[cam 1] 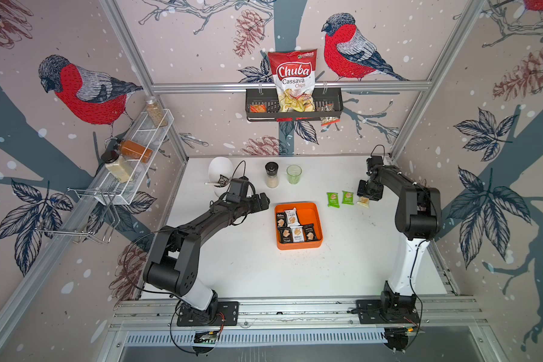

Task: Take the cookies out of the storage box
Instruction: Place the cookie at the center of the board, then pick up the cookie from the storage box.

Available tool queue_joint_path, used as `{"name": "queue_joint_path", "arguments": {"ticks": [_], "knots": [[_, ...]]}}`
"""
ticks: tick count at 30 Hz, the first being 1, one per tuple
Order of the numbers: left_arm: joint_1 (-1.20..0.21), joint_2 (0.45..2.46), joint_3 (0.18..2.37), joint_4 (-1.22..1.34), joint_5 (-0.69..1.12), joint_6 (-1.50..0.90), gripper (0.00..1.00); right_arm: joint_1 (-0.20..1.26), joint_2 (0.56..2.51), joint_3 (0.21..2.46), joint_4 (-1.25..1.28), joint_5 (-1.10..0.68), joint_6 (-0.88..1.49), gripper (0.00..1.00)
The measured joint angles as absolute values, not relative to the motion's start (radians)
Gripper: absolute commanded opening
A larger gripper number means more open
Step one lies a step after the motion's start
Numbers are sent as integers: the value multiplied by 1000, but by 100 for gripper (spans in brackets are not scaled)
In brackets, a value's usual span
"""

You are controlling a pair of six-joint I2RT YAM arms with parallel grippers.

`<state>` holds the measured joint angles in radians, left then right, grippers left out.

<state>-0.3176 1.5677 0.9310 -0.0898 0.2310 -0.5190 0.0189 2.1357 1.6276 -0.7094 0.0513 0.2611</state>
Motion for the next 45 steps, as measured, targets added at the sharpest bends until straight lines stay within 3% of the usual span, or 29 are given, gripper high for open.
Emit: {"name": "queue_joint_path", "arguments": {"ticks": [3,17,32,38,45], "knots": [[-318,1562,926,-90,231,-519,96,34,2138,1642,-713,57,261,67],[-318,1560,922,-93,238,-497,96,211,1973,1615,-750,148,290,68],[-318,1564,902,-87,261,-498,96,594,1792,1462,-729,-39,442,58],[-318,1571,902,-86,263,-502,96,674,1784,1393,-693,-105,503,51],[-318,1571,886,-82,265,-516,96,734,1794,1365,-698,-115,552,49]]}}
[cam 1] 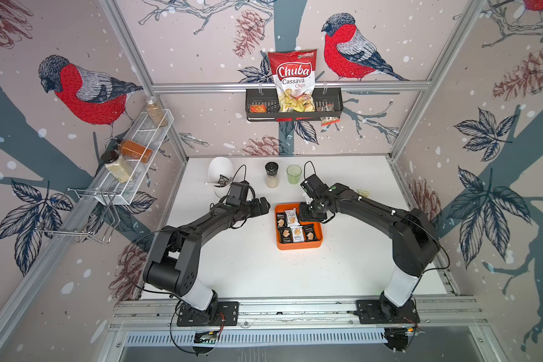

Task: Take the cookies out of the storage box
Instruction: Pick up the cookie from the storage box.

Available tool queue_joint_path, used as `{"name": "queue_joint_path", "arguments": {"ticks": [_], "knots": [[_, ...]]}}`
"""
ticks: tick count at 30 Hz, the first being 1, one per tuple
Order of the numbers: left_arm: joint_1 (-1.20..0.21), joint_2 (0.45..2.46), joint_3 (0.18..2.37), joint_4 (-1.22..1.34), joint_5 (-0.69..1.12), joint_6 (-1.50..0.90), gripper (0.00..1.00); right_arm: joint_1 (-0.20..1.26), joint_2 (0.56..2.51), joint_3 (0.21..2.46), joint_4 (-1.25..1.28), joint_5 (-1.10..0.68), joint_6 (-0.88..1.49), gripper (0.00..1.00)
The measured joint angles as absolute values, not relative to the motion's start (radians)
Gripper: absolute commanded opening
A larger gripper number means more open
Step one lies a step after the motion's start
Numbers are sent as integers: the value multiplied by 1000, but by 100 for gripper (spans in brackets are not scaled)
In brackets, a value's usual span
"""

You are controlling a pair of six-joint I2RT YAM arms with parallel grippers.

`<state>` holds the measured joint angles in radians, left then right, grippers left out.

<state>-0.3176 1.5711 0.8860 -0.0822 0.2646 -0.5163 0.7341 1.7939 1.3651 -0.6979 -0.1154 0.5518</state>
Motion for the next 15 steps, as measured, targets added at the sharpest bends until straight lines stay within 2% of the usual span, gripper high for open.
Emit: {"name": "queue_joint_path", "arguments": {"ticks": [15], "knots": [[-318,1568,883,-79,263,-520,96,789,1882,1391,-824,28,608,46]]}}
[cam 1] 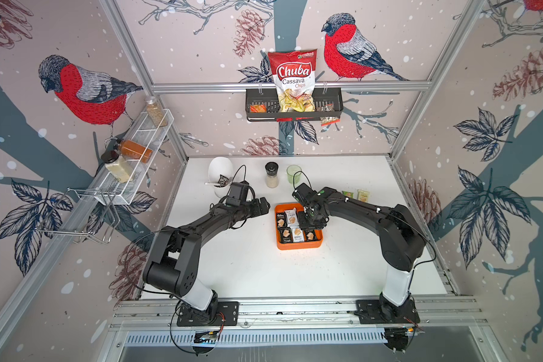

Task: Take the cookies out of the storage box
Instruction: Pick up the cookie from the storage box.

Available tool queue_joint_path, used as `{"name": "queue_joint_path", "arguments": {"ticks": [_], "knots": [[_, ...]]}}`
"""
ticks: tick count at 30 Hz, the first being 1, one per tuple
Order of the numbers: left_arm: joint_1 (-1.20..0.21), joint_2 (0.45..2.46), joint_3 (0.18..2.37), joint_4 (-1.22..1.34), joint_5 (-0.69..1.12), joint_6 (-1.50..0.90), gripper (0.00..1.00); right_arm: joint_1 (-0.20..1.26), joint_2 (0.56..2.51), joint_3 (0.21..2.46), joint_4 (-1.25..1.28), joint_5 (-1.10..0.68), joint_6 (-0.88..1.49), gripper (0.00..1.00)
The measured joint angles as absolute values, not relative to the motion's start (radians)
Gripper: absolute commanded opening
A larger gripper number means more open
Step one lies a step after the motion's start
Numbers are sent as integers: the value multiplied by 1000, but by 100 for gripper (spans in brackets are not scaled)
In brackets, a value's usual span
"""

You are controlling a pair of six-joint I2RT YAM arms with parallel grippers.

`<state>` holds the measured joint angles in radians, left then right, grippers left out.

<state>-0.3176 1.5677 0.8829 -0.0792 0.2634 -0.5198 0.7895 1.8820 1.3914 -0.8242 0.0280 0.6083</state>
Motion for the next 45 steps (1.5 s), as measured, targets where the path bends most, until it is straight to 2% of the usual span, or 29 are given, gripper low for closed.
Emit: {"name": "queue_joint_path", "arguments": {"ticks": [6,15,25,33,41,45], "knots": [[-318,1567,883,-79,262,-519,96,790,1886,1372,-823,37,609,48],[-318,1563,883,-79,261,-519,96,799,1924,1362,-823,36,609,62],[-318,1546,883,-80,258,-519,96,802,1956,1365,-817,36,610,64],[-318,1539,883,-88,250,-519,96,802,1988,1363,-793,50,608,62],[-318,1532,883,-89,238,-516,96,800,1996,1372,-795,54,608,49],[-318,1532,883,-89,237,-516,96,800,1995,1377,-796,59,607,47]]}}
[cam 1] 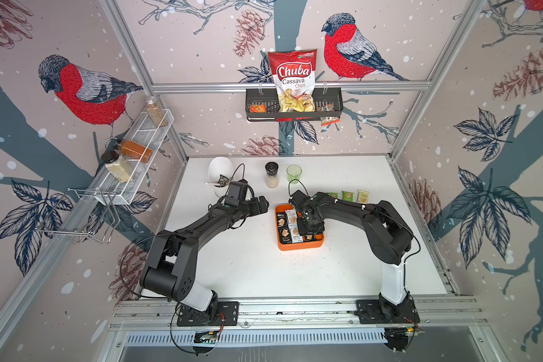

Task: Take the cookies out of the storage box
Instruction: Pick up the cookie from the storage box, then place the cookie at the center of the board.

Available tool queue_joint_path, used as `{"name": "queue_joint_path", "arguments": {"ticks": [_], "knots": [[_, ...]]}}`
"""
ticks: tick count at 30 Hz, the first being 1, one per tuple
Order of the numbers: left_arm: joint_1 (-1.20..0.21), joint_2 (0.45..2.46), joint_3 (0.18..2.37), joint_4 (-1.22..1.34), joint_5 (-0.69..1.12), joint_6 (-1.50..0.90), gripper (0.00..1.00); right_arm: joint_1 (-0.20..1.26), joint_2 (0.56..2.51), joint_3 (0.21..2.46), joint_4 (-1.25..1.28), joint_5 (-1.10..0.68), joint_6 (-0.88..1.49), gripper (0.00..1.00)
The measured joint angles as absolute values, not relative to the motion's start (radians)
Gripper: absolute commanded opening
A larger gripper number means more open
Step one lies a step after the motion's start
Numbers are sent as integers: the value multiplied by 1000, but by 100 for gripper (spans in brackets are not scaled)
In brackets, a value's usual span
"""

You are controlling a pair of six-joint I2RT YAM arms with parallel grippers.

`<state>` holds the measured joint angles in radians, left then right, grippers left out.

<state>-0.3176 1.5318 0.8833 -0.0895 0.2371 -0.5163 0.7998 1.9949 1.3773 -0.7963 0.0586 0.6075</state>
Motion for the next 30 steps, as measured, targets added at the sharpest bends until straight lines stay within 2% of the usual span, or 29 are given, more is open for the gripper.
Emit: {"name": "queue_joint_path", "arguments": {"ticks": [22,30], "knots": [[-318,1532,877,-89,236,-517,96,762,1916,1513,-819,134,604,47],[-318,1532,877,-89,236,-518,96,673,1831,1502,-797,141,603,47]]}}
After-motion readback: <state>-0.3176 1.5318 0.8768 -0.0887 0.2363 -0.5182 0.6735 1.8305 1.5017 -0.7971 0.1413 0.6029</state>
